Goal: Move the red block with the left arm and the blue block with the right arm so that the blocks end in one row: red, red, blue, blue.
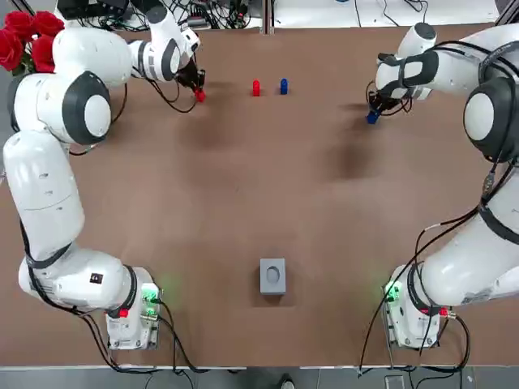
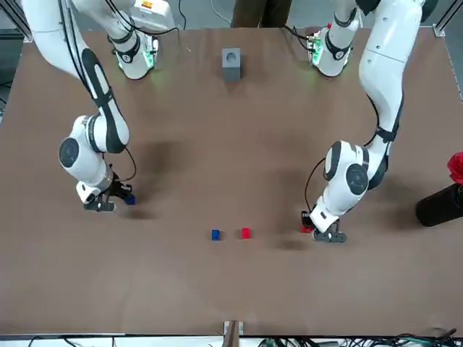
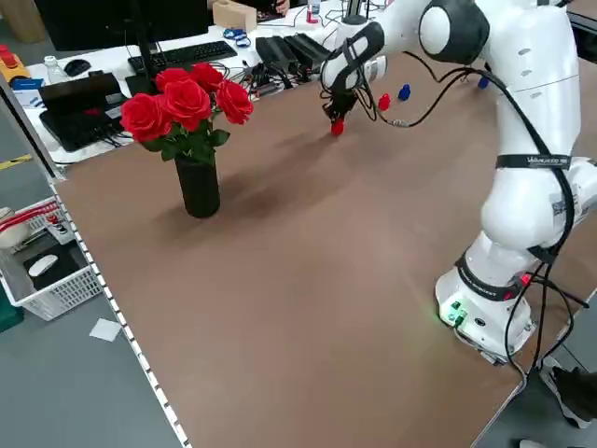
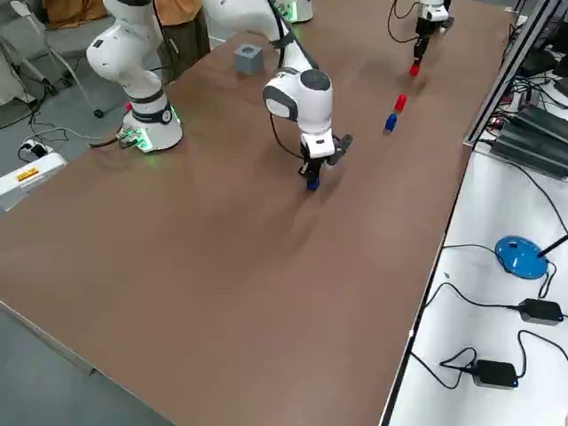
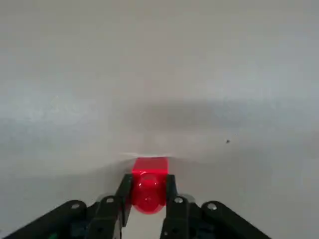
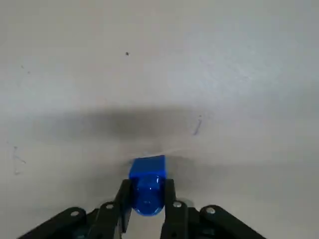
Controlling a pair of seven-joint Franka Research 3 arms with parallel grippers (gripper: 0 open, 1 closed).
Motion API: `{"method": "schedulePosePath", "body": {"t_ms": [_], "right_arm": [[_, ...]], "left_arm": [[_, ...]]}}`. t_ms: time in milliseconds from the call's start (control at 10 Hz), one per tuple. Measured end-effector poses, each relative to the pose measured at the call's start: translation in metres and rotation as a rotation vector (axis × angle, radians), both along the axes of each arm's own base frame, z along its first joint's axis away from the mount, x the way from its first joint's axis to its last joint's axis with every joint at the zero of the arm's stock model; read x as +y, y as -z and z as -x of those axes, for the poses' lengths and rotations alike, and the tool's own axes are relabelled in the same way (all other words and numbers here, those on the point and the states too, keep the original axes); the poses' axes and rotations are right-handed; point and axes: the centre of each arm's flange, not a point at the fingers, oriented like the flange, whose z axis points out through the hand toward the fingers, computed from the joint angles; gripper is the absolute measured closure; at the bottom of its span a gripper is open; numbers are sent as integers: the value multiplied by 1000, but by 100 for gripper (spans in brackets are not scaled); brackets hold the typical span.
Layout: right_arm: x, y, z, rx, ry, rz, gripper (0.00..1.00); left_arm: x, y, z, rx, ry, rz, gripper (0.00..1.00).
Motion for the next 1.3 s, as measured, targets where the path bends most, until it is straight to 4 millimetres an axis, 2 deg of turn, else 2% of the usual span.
{"method": "schedulePosePath", "body": {"t_ms": [500,800,1300], "right_arm": [[35,-1,-18,-10,52,-23,70],[72,-1,-32,-14,82,-47,70],[111,-2,-54,-20,130,-33,70]], "left_arm": [[-43,0,-8,-22,-38,-34,70],[-57,0,-13,-3,-72,-23,70],[-113,0,-16,13,-117,-3,70]]}}
